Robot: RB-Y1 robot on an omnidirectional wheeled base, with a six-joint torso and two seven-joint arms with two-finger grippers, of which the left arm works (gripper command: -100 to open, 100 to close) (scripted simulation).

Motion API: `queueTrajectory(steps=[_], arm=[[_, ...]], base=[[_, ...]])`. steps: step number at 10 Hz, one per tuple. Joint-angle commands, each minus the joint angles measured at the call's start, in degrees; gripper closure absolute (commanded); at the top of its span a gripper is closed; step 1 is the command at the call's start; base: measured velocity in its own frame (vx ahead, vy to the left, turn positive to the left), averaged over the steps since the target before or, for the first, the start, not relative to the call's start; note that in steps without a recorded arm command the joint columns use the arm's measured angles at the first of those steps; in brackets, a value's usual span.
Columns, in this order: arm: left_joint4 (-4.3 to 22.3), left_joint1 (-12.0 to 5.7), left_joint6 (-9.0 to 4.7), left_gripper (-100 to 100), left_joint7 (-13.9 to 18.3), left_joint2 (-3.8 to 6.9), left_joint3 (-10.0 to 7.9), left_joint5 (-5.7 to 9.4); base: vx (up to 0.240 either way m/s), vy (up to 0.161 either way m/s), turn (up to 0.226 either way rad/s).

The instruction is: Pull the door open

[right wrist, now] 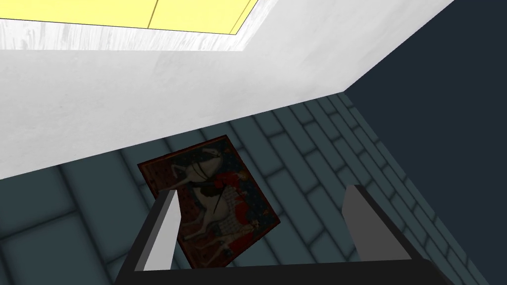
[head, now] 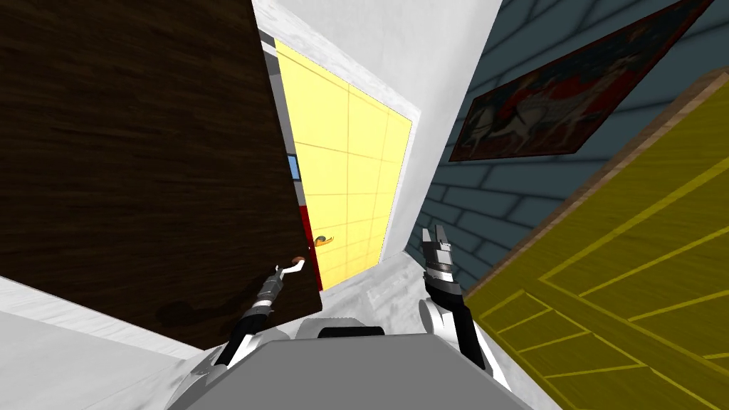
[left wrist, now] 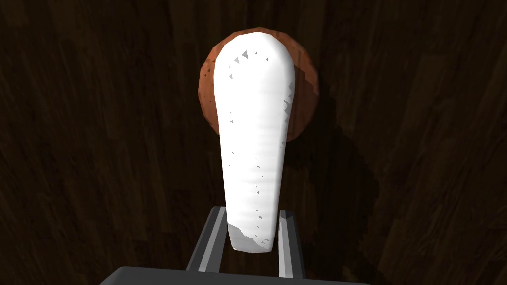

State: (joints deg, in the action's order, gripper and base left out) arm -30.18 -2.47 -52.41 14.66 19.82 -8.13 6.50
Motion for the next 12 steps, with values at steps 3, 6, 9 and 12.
queueTrajectory(steps=[3, 6, 9, 12], arm=[[-0.4, 0.65, -0.92, 100, 1.4, 0.58, 1.34, -0.88], [-0.8, 1.60, -2.49, 100, 3.5, 1.33, 3.30, -2.15], [-1.3, 2.57, -4.10, 100, 5.5, 2.10, 5.30, -3.45], [-1.3, 2.57, -4.10, 100, 5.5, 2.10, 5.30, -3.45]], base=[[-0.131, 0.038, -0.084], [-0.209, 0.017, -0.097], [-0.228, 0.060, -0.097], [-0.065, 0.009, -0.011]])
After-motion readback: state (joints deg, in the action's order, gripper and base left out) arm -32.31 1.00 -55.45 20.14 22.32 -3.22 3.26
